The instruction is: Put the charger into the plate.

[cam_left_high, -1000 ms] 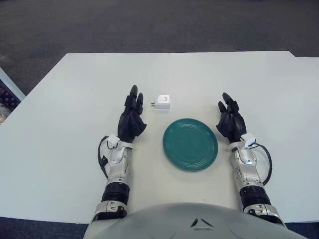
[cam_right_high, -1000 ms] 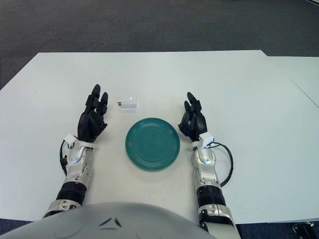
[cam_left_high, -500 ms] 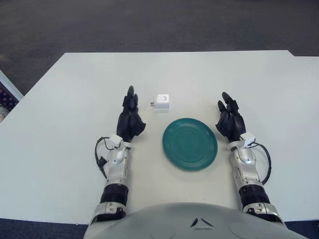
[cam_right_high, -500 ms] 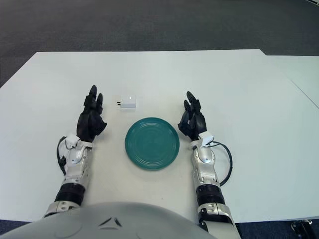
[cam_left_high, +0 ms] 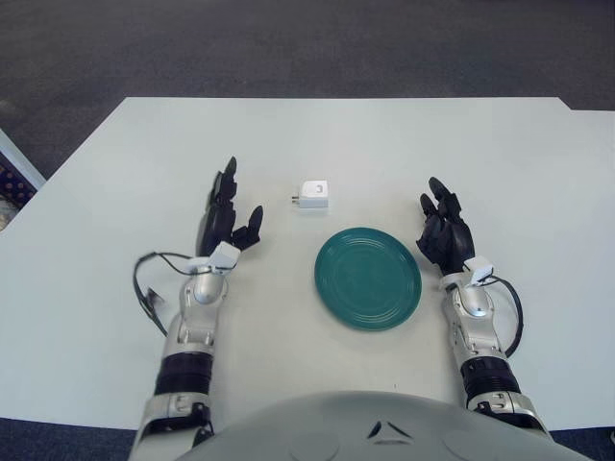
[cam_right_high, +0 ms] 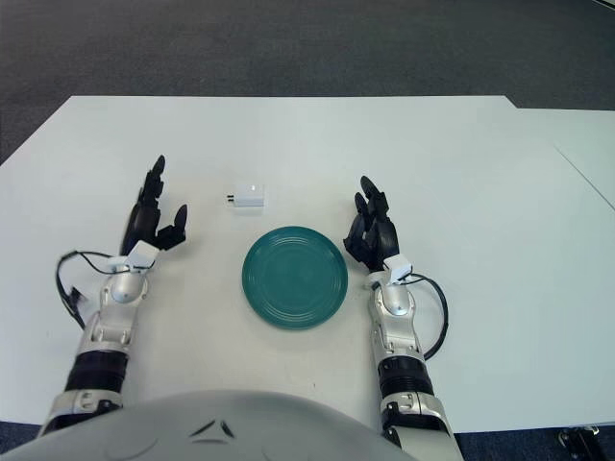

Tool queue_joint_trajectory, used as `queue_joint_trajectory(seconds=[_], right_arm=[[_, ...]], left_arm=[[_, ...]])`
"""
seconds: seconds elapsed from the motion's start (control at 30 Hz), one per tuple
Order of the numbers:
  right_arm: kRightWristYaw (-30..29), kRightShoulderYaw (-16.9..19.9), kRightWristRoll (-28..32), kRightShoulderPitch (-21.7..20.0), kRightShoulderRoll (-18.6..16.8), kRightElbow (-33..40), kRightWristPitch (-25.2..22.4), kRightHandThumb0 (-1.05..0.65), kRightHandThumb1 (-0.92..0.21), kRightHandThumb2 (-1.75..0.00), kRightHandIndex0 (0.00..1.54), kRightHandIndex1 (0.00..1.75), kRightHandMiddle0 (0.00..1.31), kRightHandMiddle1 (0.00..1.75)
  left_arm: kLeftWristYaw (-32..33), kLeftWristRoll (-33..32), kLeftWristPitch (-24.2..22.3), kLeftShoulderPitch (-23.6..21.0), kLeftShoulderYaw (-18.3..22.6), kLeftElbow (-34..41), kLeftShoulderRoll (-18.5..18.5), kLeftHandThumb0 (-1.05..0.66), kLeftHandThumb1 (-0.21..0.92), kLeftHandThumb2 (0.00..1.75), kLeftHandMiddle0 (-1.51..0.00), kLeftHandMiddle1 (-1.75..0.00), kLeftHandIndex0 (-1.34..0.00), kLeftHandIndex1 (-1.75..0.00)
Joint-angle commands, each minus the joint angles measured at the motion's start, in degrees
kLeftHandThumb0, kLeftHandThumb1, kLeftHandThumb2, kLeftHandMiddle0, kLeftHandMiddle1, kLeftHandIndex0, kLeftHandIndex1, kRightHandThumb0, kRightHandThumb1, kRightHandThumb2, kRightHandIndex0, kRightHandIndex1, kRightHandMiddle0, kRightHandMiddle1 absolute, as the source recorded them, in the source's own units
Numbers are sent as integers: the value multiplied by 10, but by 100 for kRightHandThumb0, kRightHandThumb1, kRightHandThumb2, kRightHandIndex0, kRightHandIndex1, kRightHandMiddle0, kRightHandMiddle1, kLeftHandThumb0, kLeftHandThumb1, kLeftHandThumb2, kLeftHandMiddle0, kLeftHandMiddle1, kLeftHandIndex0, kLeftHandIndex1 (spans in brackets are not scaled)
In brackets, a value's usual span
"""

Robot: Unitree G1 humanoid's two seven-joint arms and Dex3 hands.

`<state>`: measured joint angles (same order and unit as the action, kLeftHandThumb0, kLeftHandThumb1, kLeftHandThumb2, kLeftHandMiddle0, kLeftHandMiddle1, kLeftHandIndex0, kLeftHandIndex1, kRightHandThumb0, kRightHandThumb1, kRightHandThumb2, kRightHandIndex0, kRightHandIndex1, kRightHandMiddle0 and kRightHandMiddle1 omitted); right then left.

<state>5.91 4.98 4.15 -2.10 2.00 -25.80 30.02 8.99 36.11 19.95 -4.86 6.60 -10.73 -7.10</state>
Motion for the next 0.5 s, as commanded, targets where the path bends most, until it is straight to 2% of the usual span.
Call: queue_joint_trajectory(seconds=[0.0,0.17,0.47], right_arm=[[3,-11,10,25,-29,-36,-38,-80,-92,-95,14,0,0,38],[0,-11,9,26,-32,-31,-47,-81,-92,-95,13,0,0,37],[-14,-13,-4,27,-35,-31,-53,-82,-92,-94,11,0,0,33]], left_arm=[[32,56,-24,-53,-30,24,-34,-105,92,61,-10,0,0,-58],[40,101,-67,-72,-67,40,-61,-105,92,59,-10,0,-1,-70],[21,172,-121,-149,-147,-26,-116,-105,92,55,-10,0,-7,-80]])
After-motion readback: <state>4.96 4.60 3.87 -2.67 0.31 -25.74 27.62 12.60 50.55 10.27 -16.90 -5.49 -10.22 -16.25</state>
